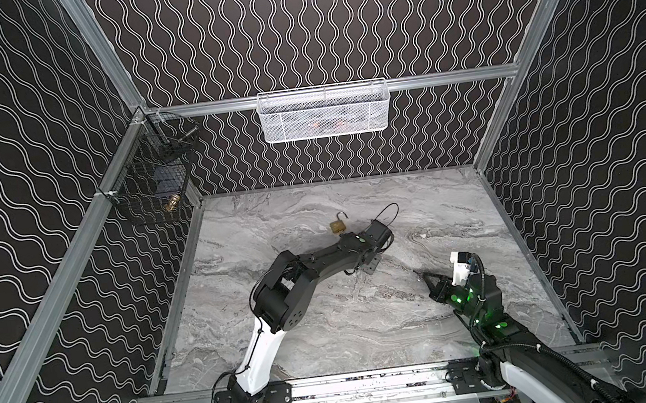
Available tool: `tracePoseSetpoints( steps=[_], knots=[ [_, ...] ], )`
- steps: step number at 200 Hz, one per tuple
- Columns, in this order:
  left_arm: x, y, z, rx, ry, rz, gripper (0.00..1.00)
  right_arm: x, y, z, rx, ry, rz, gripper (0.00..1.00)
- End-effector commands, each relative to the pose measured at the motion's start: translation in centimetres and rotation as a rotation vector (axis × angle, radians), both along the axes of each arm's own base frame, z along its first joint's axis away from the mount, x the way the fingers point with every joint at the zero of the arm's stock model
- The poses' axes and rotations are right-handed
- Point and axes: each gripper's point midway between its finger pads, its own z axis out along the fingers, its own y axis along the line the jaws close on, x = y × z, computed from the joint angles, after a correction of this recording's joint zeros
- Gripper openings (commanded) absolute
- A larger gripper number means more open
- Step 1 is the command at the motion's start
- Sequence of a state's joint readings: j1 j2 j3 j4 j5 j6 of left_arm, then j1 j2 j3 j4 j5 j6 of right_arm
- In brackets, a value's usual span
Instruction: Unlock with the key
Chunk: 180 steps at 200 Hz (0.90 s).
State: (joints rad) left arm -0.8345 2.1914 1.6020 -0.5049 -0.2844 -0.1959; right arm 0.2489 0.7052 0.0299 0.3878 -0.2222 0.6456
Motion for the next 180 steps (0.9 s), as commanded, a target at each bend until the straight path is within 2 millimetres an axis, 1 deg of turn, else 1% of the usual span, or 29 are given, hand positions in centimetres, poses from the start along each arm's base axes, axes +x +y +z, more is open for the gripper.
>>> tracePoseSetpoints(
  steps=[1, 10, 21, 33, 53, 70, 80, 92, 101, 102, 109, 114, 119, 133, 134, 152, 168, 180],
  knots=[
    [-3.4, 0.9, -3.5, -0.089, 0.266, 0.035, 0.56, 0.3, 0.1, 0.7, 0.005, -0.031, 0.005, 0.0],
    [-3.5, 1.1, -3.7, -0.136, 0.311, 0.045, 0.51, 0.4, 0.3, 0.8, 0.006, -0.032, 0.011, 0.0],
    [-3.3, 1.1, -3.4, -0.187, 0.33, 0.056, 0.46, 0.4, 0.3, 1.0, 0.007, -0.03, 0.016, 0.0],
    [-3.3, 0.9, -2.7, -0.259, 0.363, 0.07, 0.45, 0.5, 0.4, 1.2, 0.009, -0.035, 0.018, 0.0],
    [-3.4, 0.5, -1.2, -0.427, 0.442, 0.096, 0.43, 0.5, 0.3, 1.5, 0.013, -0.046, 0.013, 0.0],
    [-3.6, 0.2, -0.3, -0.652, 0.559, 0.138, 0.42, 0.6, 0.4, 1.6, 0.015, -0.048, 0.016, 0.0],
    [-4.0, 0.1, 0.1, -0.764, 0.628, 0.153, 0.41, 0.7, 0.5, 1.6, 0.017, -0.049, 0.022, 0.0],
    [-4.6, 0.1, 0.3, -0.826, 0.673, 0.155, 0.4, 1.1, 0.7, 1.5, 0.01, -0.05, 0.024, 0.0],
    [-5.0, 0.2, 0.2, -0.84, 0.695, 0.161, 0.4, 1.7, 0.8, 1.2, 0.006, -0.046, 0.027, 0.0],
    [-5.1, 0.3, 0.2, -0.841, 0.699, 0.162, 0.4, 1.8, 0.9, 1.5, 0.009, -0.057, 0.029, 0.0],
    [-5.5, 0.2, 0.2, -0.861, 0.719, 0.165, 0.4, 2.3, 1.3, 1.3, 0.014, -0.047, 0.045, 0.0],
    [-5.7, 0.2, 0.4, -0.881, 0.732, 0.163, 0.4, 2.8, 1.7, 1.5, 0.017, -0.055, 0.061, 0.0],
    [-5.9, 0.2, 0.5, -0.895, 0.74, 0.169, 0.4, 3.3, 2.2, 1.1, 0.02, -0.04, 0.079, 0.0],
    [-6.4, 0.3, 0.5, -0.912, 0.751, 0.176, 0.4, 5.1, 3.9, 1.1, 0.067, -0.031, 0.14, 0.0],
    [-6.5, 0.3, 0.5, -0.912, 0.751, 0.176, 0.4, 5.2, 4.0, 1.3, 0.073, -0.037, 0.143, 0.0],
    [-6.8, 0.8, 0.5, -0.904, 0.743, 0.193, 0.4, 7.9, 5.3, -0.7, 0.128, 0.024, 0.156, 0.0],
    [-6.9, 0.9, 0.5, -0.907, 0.736, 0.196, 0.41, 9.2, 6.4, -1.1, 0.216, 0.004, 0.181, 0.0],
    [-6.8, 0.8, 0.5, -0.924, 0.739, 0.204, 0.4, 9.8, 7.1, -1.6, 0.244, 0.007, 0.193, 0.0]
  ],
)
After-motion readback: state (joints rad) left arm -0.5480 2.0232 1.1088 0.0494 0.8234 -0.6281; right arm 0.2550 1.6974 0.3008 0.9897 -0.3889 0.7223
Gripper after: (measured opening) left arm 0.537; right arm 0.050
